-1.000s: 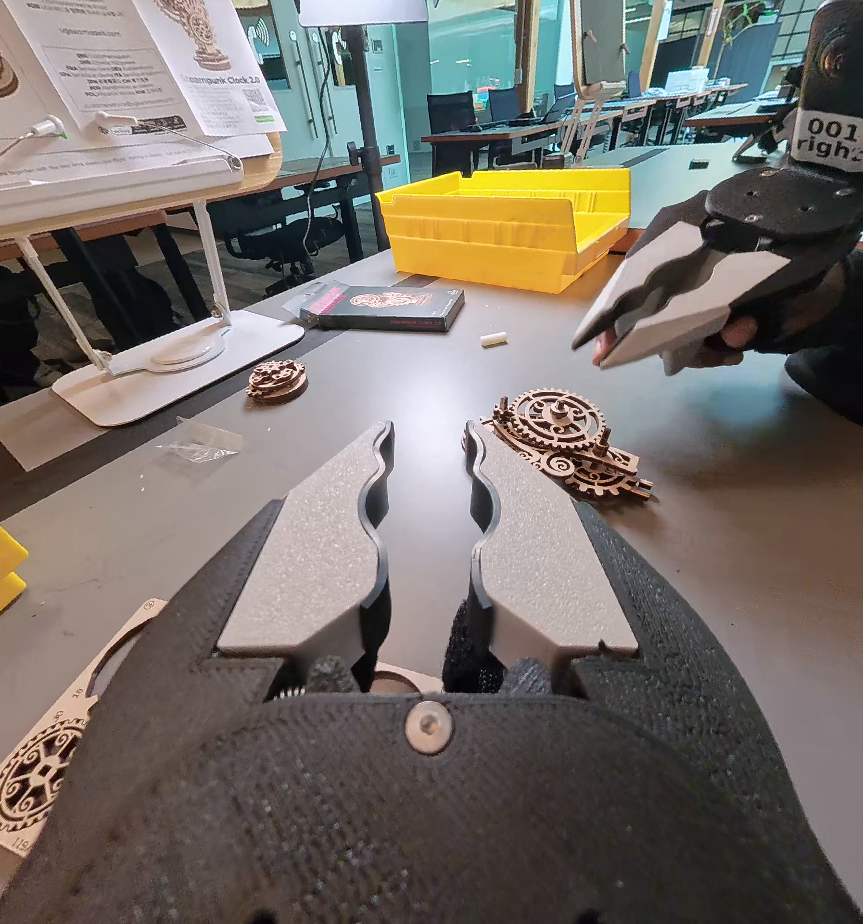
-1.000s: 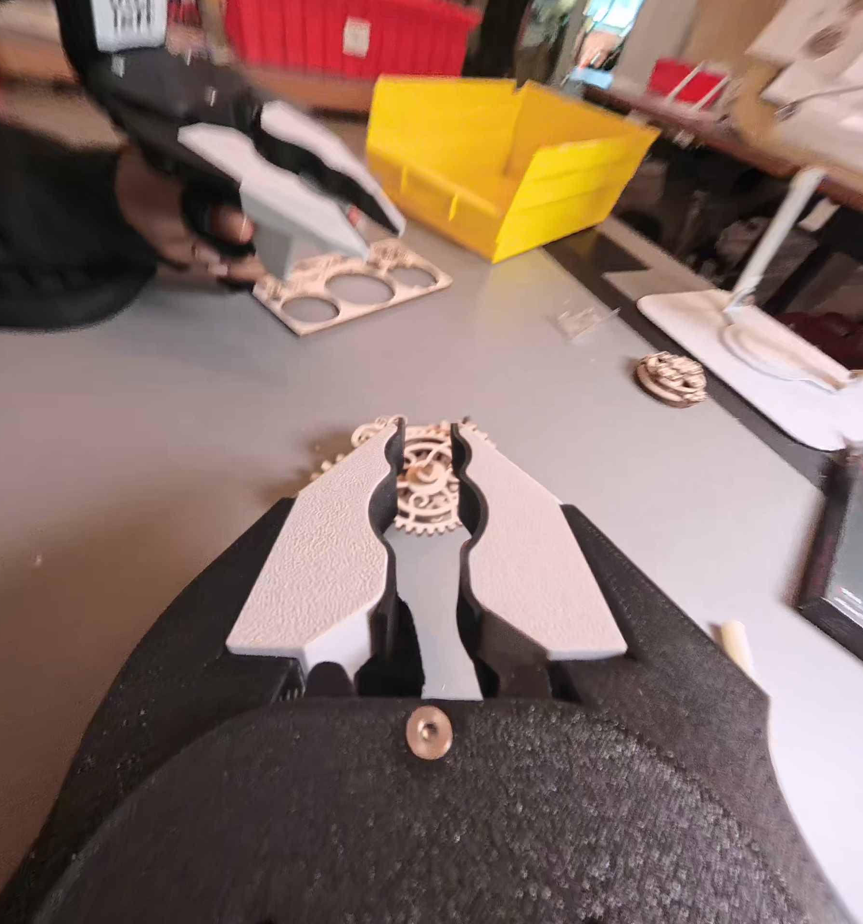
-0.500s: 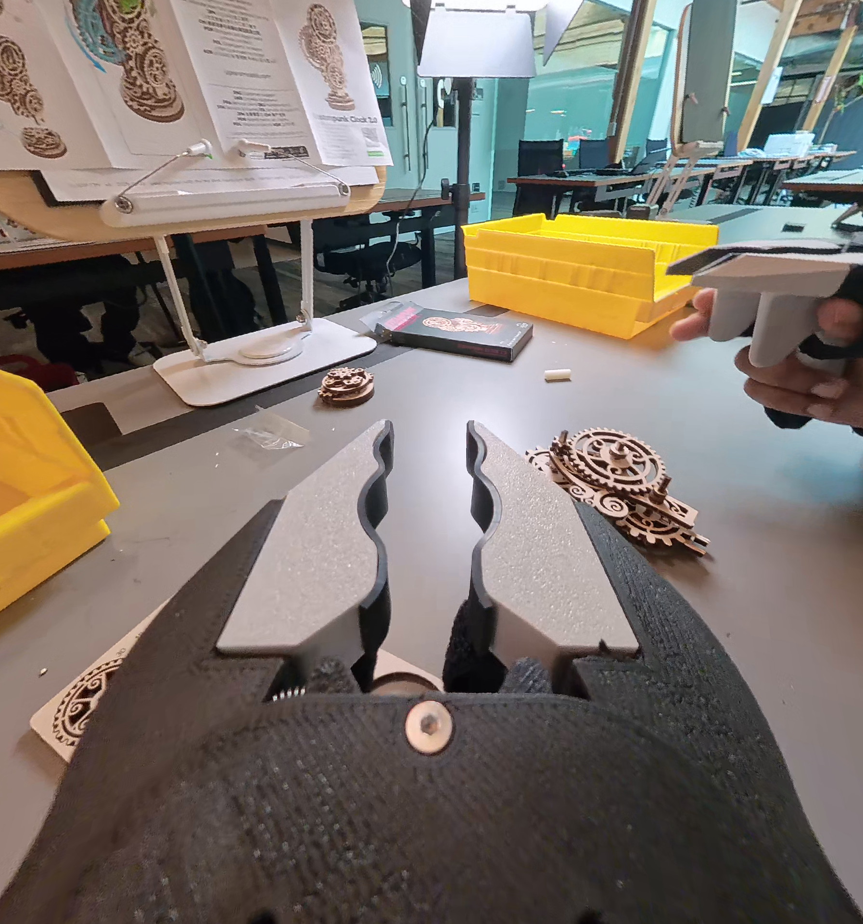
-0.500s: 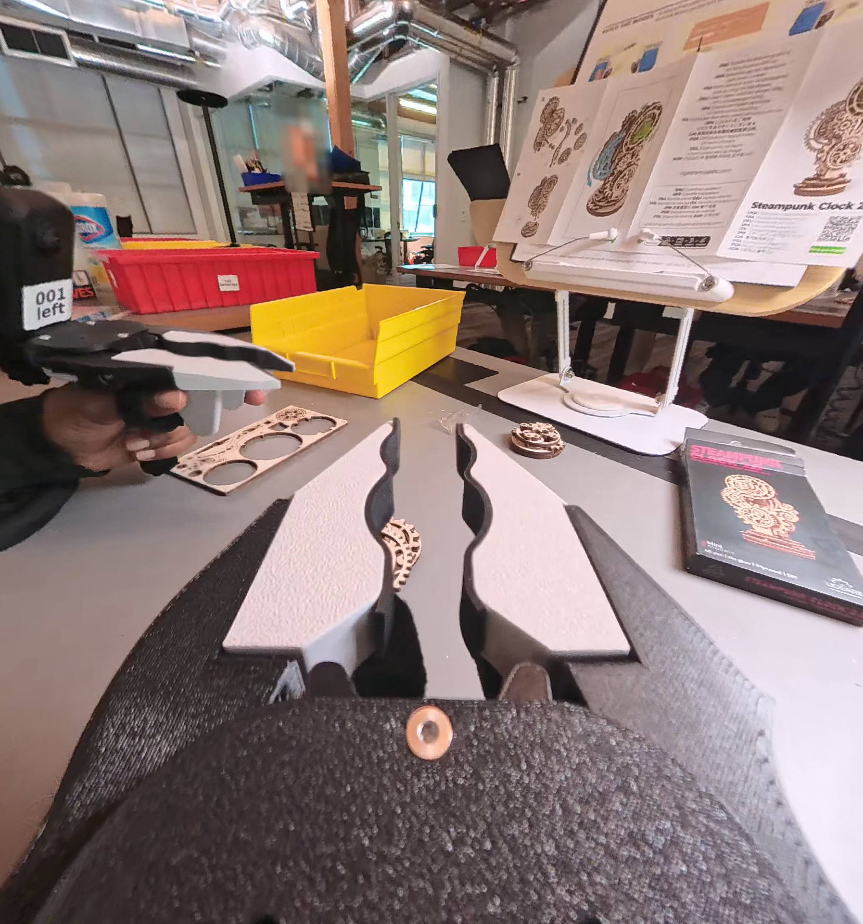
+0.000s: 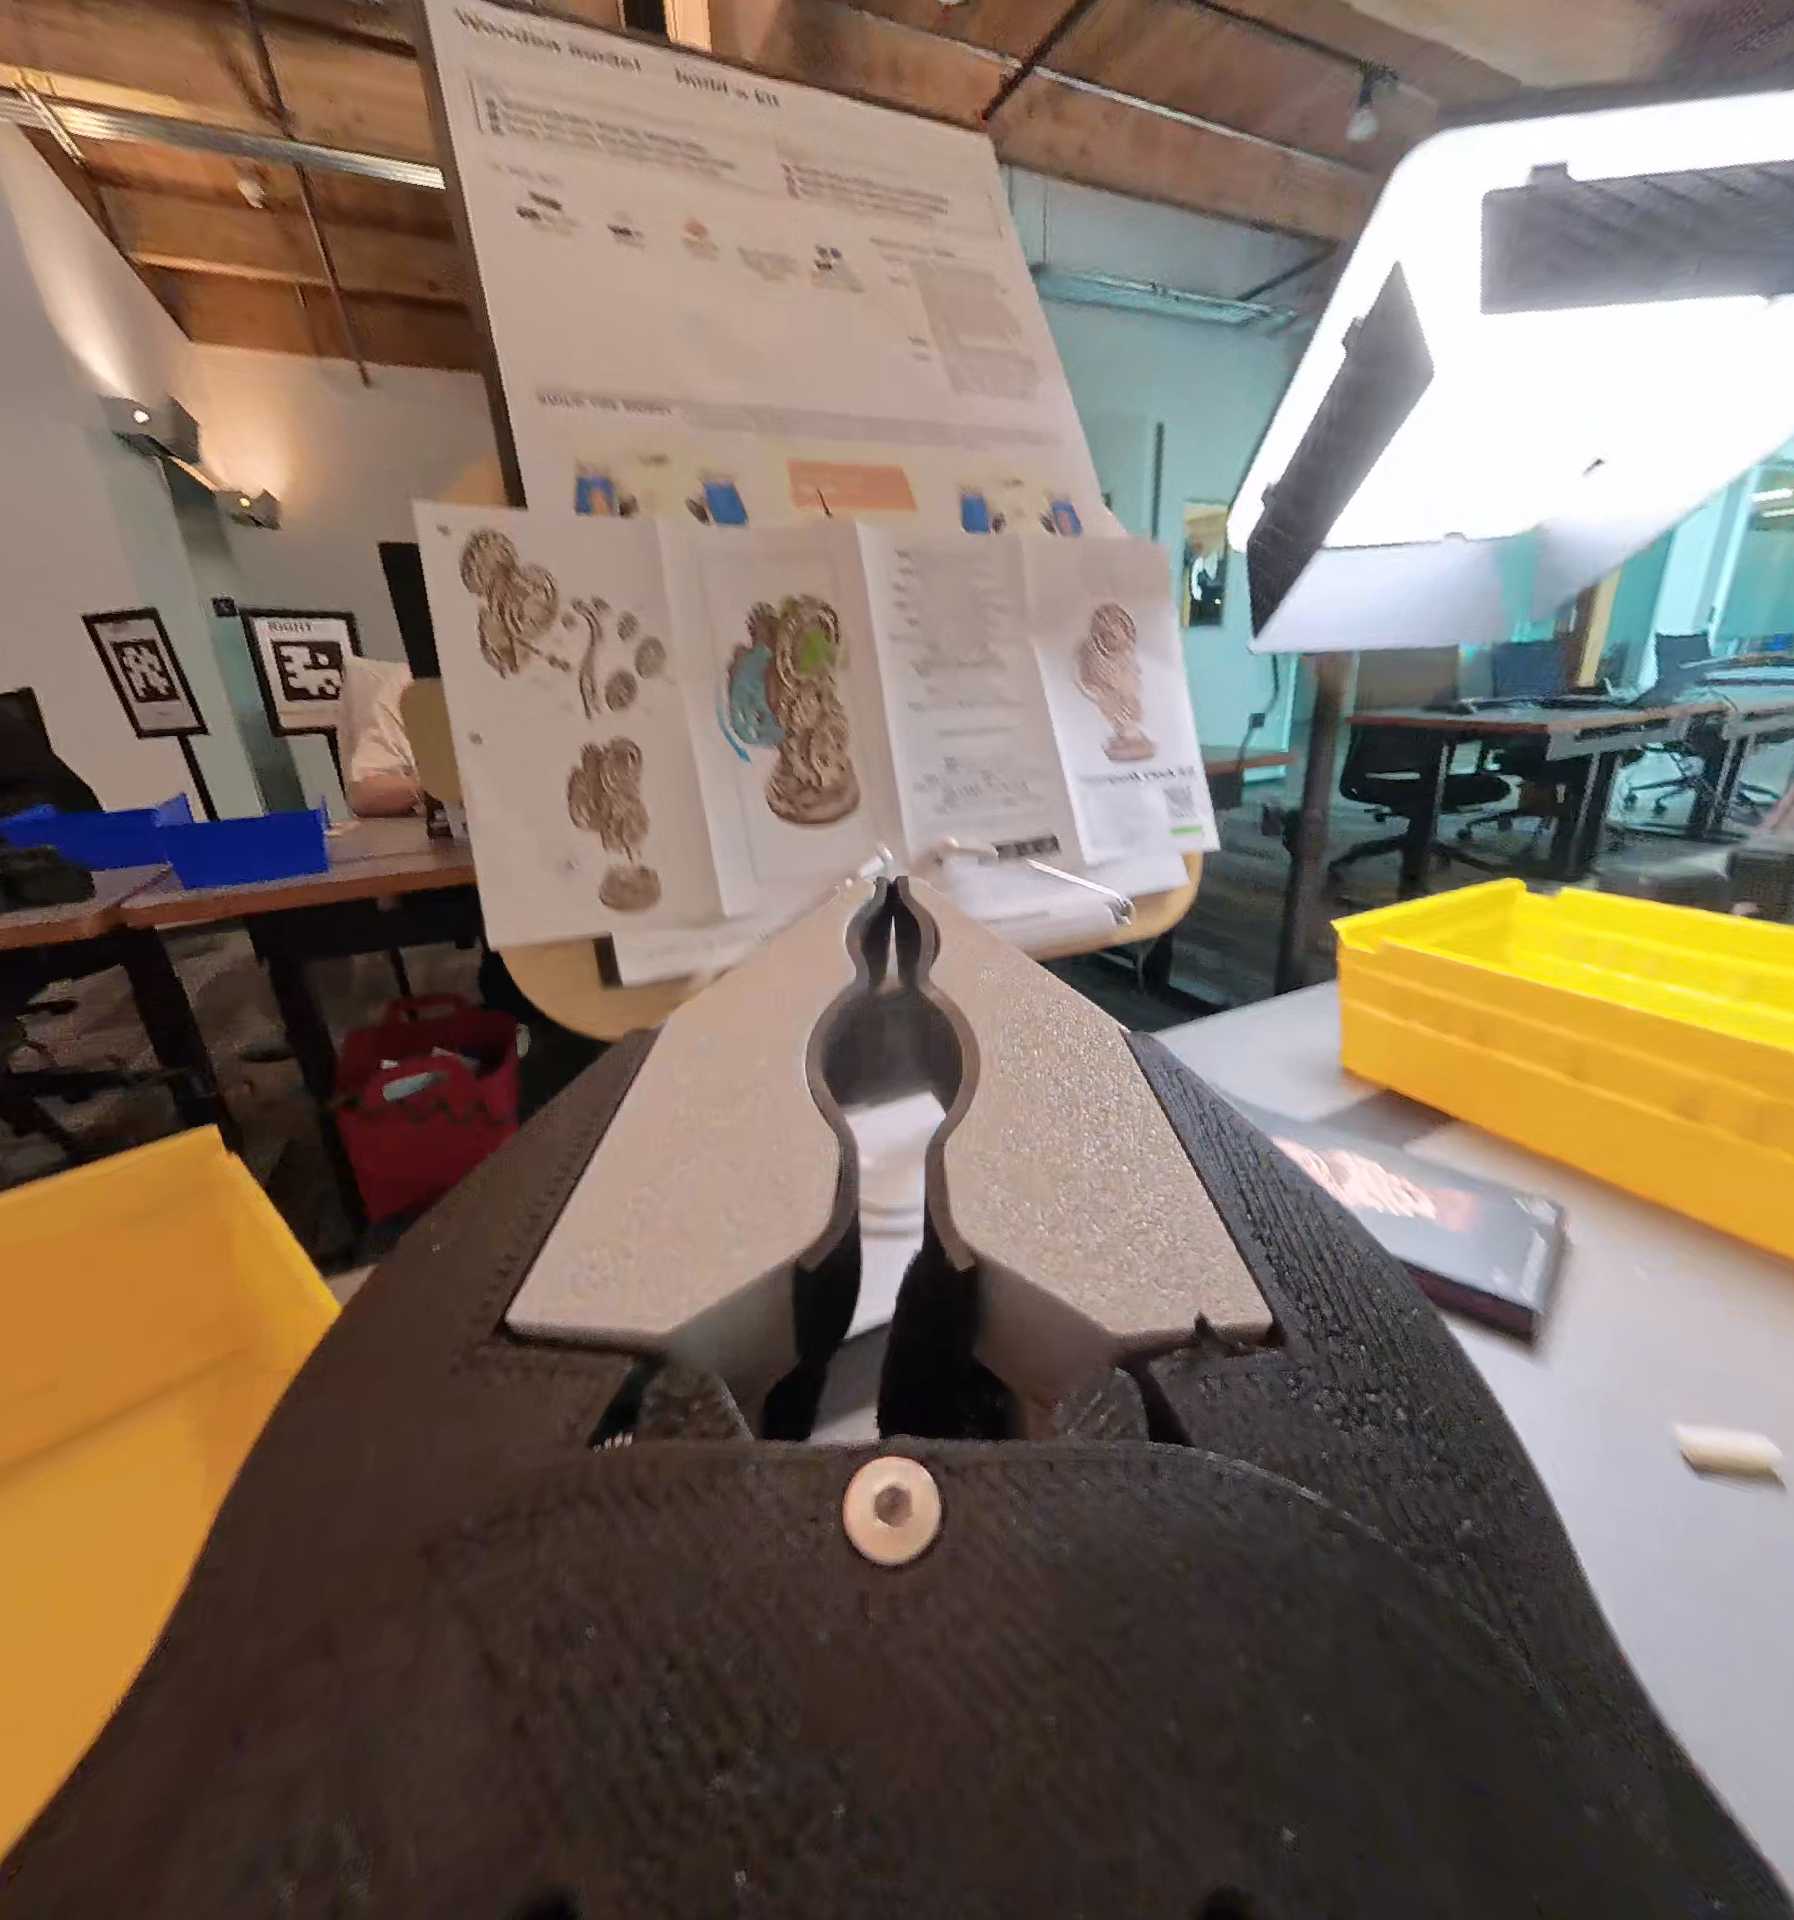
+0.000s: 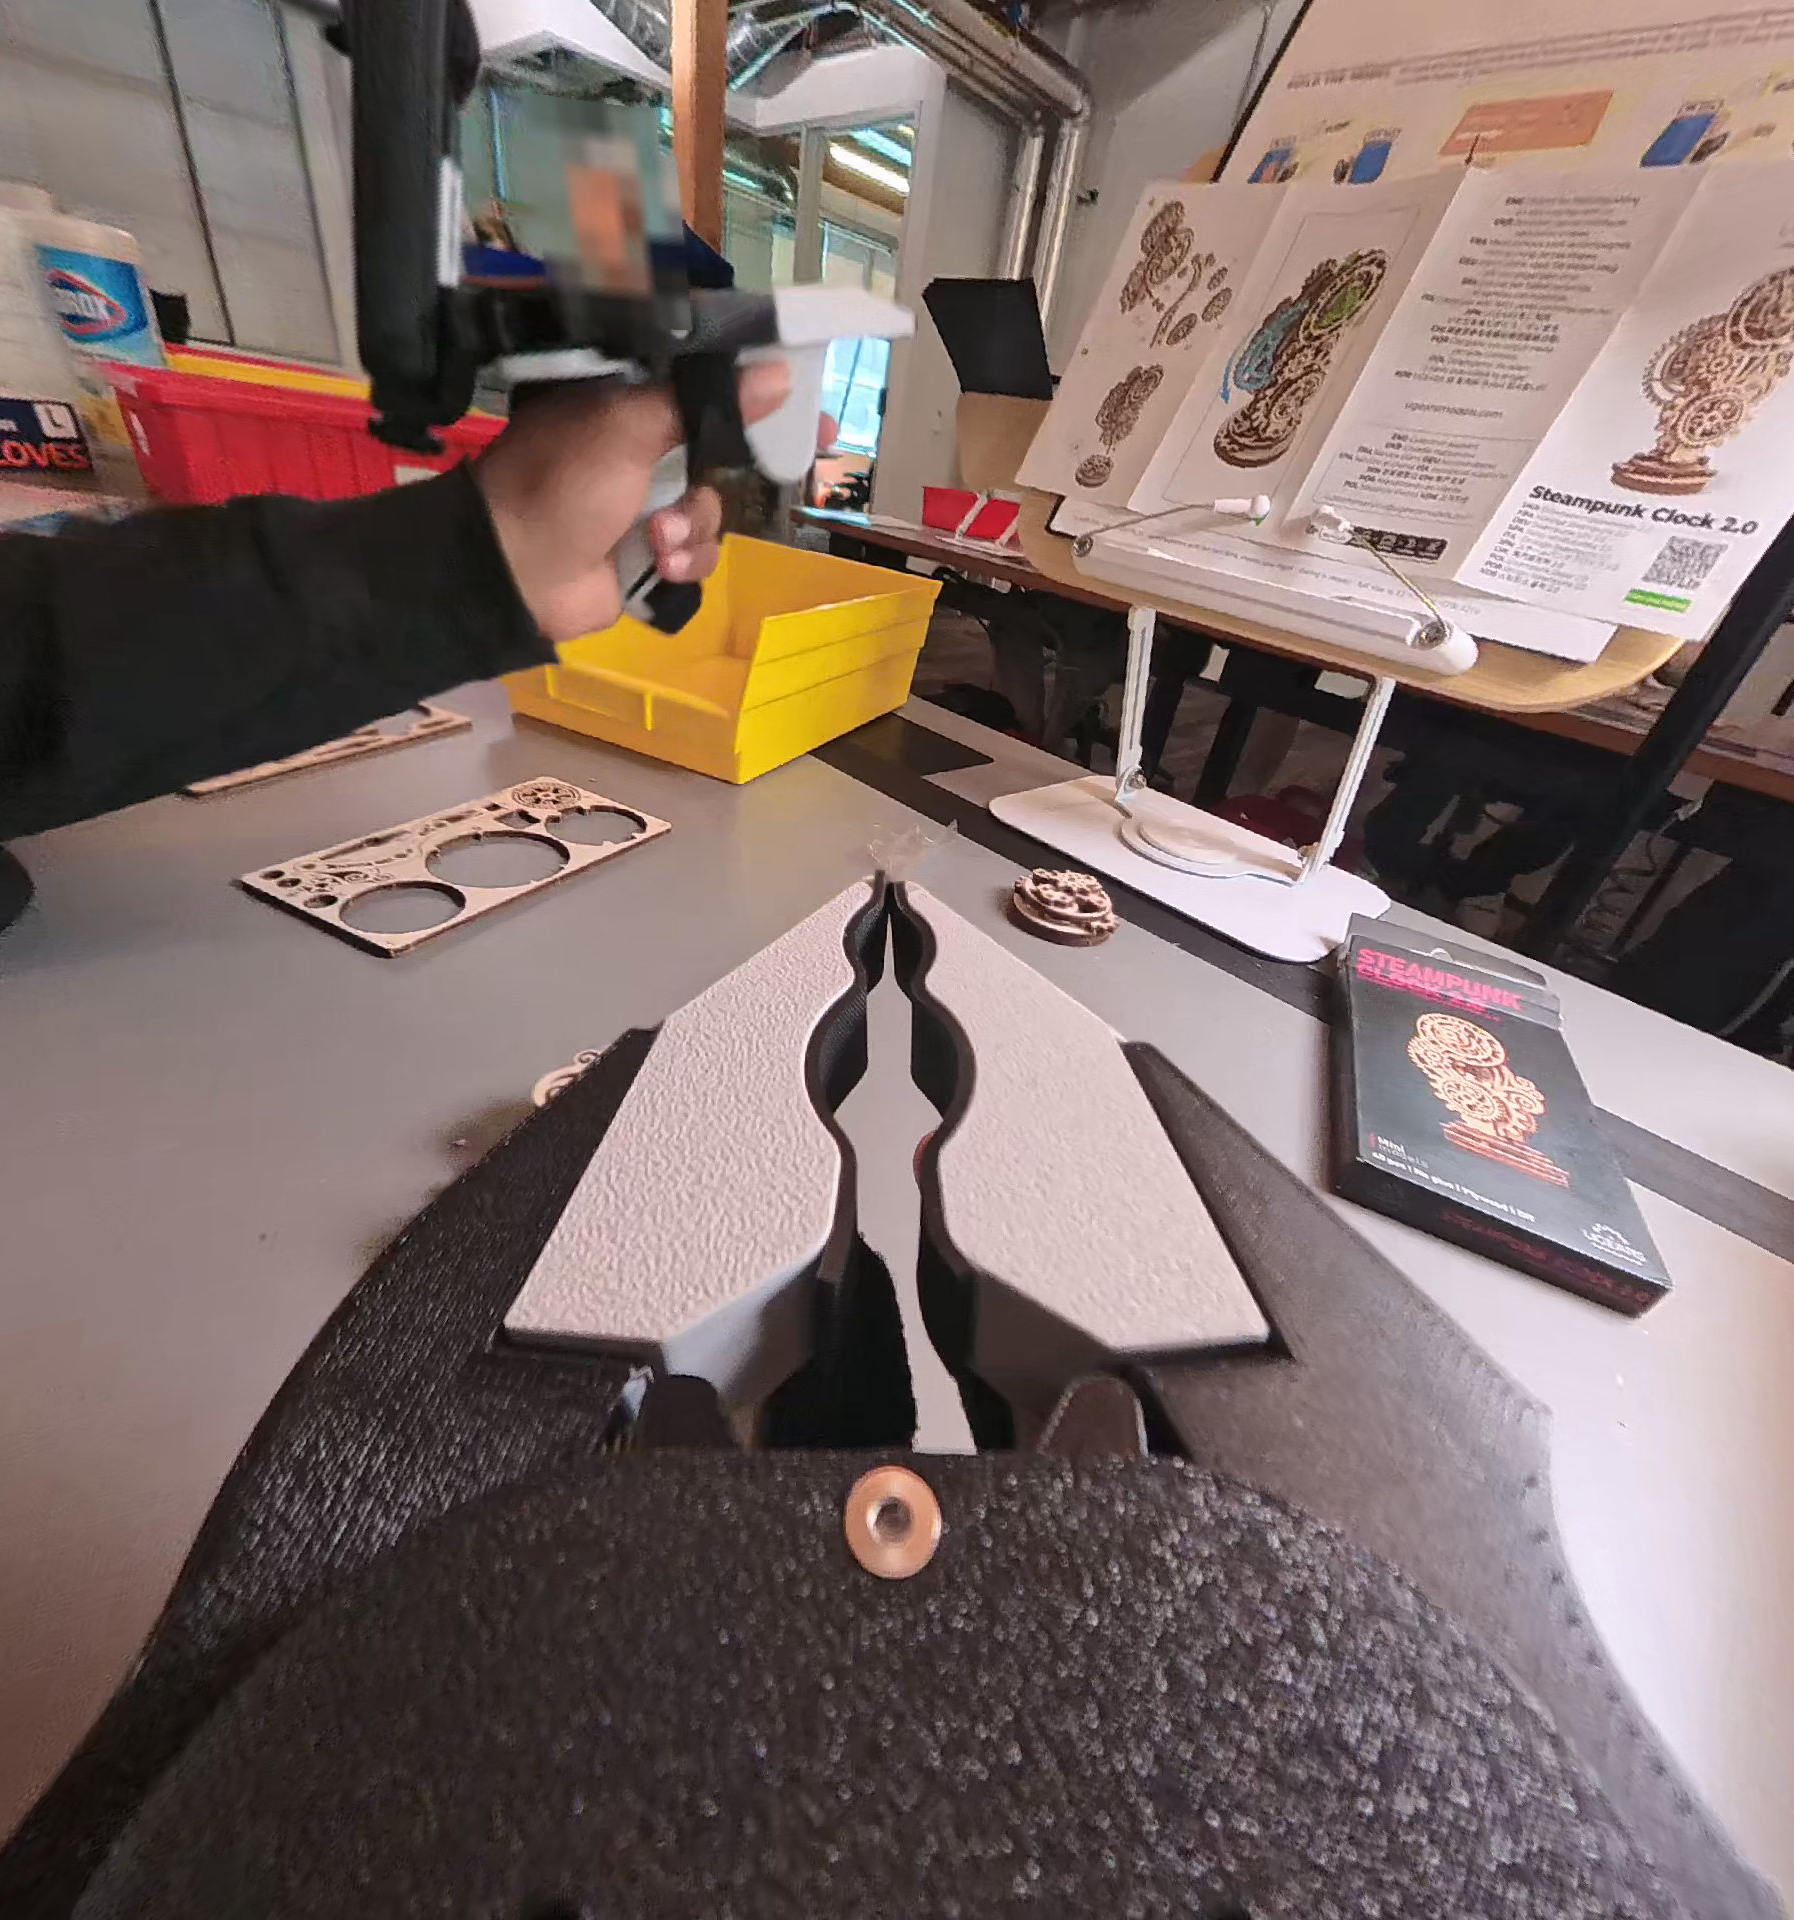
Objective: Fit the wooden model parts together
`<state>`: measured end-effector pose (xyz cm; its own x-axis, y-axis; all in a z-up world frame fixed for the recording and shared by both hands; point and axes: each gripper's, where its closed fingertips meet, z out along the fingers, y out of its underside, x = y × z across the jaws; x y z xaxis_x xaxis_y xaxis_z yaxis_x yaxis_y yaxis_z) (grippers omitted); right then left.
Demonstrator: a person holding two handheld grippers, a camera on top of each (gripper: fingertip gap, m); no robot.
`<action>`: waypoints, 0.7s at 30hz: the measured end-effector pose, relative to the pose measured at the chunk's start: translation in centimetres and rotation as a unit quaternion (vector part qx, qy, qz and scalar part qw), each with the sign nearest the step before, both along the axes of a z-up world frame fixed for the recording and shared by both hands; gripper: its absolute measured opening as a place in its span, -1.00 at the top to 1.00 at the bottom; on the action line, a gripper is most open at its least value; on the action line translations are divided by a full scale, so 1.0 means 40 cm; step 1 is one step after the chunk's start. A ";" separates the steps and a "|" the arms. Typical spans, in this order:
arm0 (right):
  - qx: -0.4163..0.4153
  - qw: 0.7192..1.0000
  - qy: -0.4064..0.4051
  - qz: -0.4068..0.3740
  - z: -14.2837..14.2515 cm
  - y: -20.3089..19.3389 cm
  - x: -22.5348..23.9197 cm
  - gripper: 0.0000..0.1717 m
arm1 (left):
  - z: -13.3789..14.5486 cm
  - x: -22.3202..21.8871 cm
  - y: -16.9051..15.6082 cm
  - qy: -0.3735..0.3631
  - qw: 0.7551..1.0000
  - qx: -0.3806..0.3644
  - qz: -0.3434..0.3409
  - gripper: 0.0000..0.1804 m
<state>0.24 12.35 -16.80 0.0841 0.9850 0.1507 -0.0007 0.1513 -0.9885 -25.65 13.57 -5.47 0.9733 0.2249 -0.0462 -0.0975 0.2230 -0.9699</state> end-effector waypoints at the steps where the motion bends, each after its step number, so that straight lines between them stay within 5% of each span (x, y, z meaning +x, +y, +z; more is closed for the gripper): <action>1: -0.002 1.000 -0.004 -0.003 -0.007 0.008 -0.001 1.00 | 0.022 -0.025 0.027 0.004 1.000 0.005 0.004 1.00; 11: -0.048 0.999 -0.019 -0.010 -0.037 0.044 -0.008 1.00 | 0.111 -0.322 0.290 -0.012 0.998 -0.032 0.057 1.00; 21: -0.067 0.997 -0.028 -0.010 -0.050 0.054 -0.007 1.00 | 0.067 -0.375 0.362 0.009 0.996 -0.073 0.055 1.00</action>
